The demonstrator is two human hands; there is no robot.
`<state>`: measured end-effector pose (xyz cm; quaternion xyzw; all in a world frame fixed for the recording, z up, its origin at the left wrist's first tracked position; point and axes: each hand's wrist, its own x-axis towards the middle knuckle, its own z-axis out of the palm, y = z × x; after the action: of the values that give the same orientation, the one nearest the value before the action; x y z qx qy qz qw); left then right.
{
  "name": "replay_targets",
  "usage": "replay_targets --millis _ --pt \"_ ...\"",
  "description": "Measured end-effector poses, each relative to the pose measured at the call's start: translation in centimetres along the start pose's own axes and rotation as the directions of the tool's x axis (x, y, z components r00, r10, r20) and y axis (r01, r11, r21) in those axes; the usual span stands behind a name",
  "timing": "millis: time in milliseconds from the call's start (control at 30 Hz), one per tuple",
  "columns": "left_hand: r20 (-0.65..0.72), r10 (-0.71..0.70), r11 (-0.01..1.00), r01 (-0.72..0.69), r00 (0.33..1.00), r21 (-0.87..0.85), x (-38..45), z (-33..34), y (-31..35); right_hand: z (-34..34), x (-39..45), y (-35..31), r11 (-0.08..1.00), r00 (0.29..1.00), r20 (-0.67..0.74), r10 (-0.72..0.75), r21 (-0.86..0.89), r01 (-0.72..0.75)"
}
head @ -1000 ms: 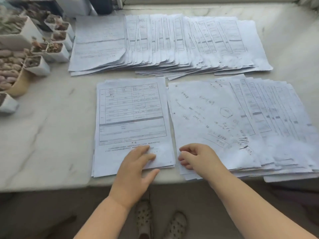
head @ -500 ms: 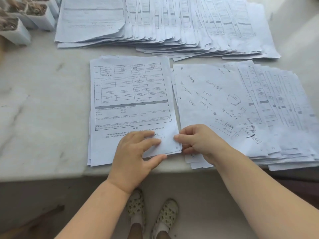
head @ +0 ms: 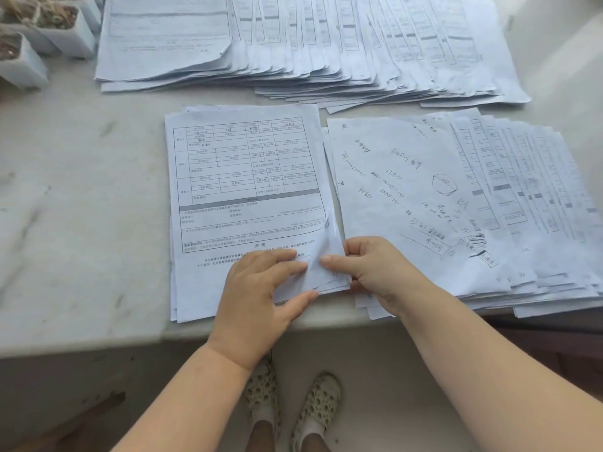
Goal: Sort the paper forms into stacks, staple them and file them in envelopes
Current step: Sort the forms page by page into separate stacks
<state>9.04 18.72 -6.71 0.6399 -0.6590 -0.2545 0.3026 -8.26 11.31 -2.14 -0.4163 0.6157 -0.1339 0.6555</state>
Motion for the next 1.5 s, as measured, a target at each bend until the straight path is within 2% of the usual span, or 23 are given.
replay_targets --millis 133,267,333,467,600,733,800,900,967,1167,1333,1500 --pt "-0.03 0.004 0.999 -0.005 1.0 -0.05 0.0 -0.2 -0.3 0.7 0.4 -0.2 0.999 0.999 -0.045 0.019 -0.03 -0.021" --pt "-0.091 -0.02 0.996 0.012 0.996 -0.089 0.4 -0.3 -0.2 -0.3 0.0 -0.8 0.998 0.996 0.081 0.049 -0.034 -0.046" --pt "-0.139 -0.061 0.995 0.05 0.988 -0.085 0.6 -0.3 0.2 -0.8 -0.3 -1.2 0.998 0.991 0.117 0.065 -0.032 -0.061" --pt "-0.21 -0.217 0.967 0.182 0.953 -0.177 0.8 0.0 0.9 -0.2 0.0 -1.3 0.991 0.998 0.025 0.056 -0.123 -0.053" --pt "-0.138 -0.064 0.99 0.045 0.988 -0.135 0.8 -0.3 0.9 0.5 0.6 -1.3 0.982 0.998 -0.02 0.058 -0.176 -0.06" --pt "-0.041 -0.053 0.994 0.049 0.998 -0.094 0.5 -0.6 0.3 0.6 0.7 -1.3 0.985 0.997 -0.013 0.082 -0.151 -0.083" --pt "-0.043 -0.061 0.993 0.056 0.997 -0.099 0.5 -0.7 0.0 0.7 0.7 -1.1 0.985 0.998 -0.039 0.058 -0.163 -0.063" --pt "-0.061 -0.086 0.989 0.078 0.994 -0.122 0.7 -0.7 -0.1 0.6 0.8 -0.7 0.983 0.988 -0.143 -0.058 -0.183 0.031" --pt "-0.078 -0.091 0.988 0.08 0.993 -0.133 0.8 -0.6 0.0 0.4 0.6 -0.7 0.985 0.984 -0.151 -0.094 -0.156 0.07" --pt "-0.117 -0.092 0.986 0.074 0.989 -0.148 0.6 -0.5 0.4 0.1 0.4 -1.8 0.993 0.998 0.014 0.063 -0.097 -0.061" --pt "-0.074 -0.087 0.985 0.074 0.993 -0.155 0.7 -0.7 0.0 0.8 0.7 -1.4 0.991 0.993 -0.105 0.061 -0.115 -0.073" --pt "-0.105 -0.061 0.986 0.044 0.993 -0.158 0.9 -0.9 0.0 1.0 0.5 -1.1 0.994 0.991 -0.127 0.043 -0.097 -0.056"
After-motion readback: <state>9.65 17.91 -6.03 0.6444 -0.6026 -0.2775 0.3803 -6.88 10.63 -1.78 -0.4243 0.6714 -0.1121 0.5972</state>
